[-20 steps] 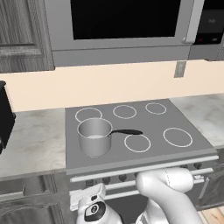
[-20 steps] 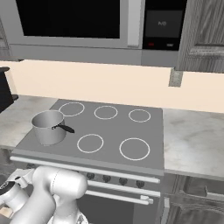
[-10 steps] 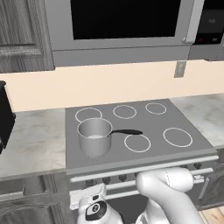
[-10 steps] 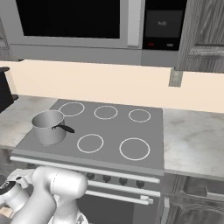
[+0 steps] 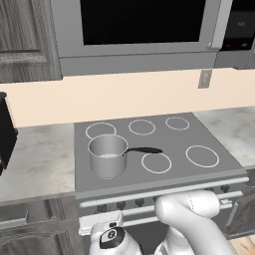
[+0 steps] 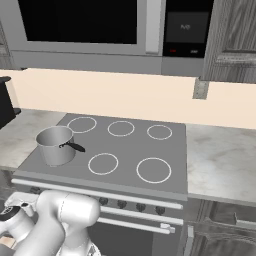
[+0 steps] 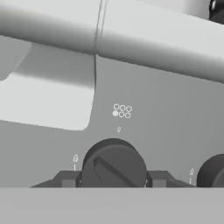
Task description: Turn off the front left burner of the stove.
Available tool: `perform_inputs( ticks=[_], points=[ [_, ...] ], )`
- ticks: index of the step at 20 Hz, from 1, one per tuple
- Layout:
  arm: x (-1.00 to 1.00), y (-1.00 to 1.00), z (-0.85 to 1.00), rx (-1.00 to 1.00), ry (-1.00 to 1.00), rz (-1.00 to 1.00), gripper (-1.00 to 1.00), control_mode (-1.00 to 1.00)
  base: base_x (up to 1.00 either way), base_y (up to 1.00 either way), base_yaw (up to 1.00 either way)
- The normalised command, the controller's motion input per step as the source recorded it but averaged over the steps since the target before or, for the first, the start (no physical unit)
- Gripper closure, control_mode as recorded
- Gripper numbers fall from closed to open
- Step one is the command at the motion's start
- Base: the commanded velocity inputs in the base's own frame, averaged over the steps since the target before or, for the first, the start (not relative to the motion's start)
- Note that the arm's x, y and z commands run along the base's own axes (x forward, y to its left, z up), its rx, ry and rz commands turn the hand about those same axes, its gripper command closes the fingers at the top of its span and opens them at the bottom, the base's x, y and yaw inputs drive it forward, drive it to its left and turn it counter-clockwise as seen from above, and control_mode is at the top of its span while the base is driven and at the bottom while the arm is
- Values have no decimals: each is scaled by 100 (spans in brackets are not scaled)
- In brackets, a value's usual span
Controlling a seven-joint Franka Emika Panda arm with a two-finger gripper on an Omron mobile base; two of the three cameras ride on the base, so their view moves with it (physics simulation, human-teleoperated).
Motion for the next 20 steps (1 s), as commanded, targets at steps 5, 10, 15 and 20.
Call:
perform_inputs(
  ticks=[5, 10, 15, 20],
  points=[
    [0, 0, 8, 26, 0, 0, 100, -100, 0, 0, 0],
    [0, 0, 4, 26, 0, 0, 100, -100, 0, 0, 0],
    [0, 0, 10, 27, 0, 0, 100, -100, 0, 0, 0],
    [0, 0, 15, 28, 0, 0, 100, -100, 0, 0, 0]
  ],
)
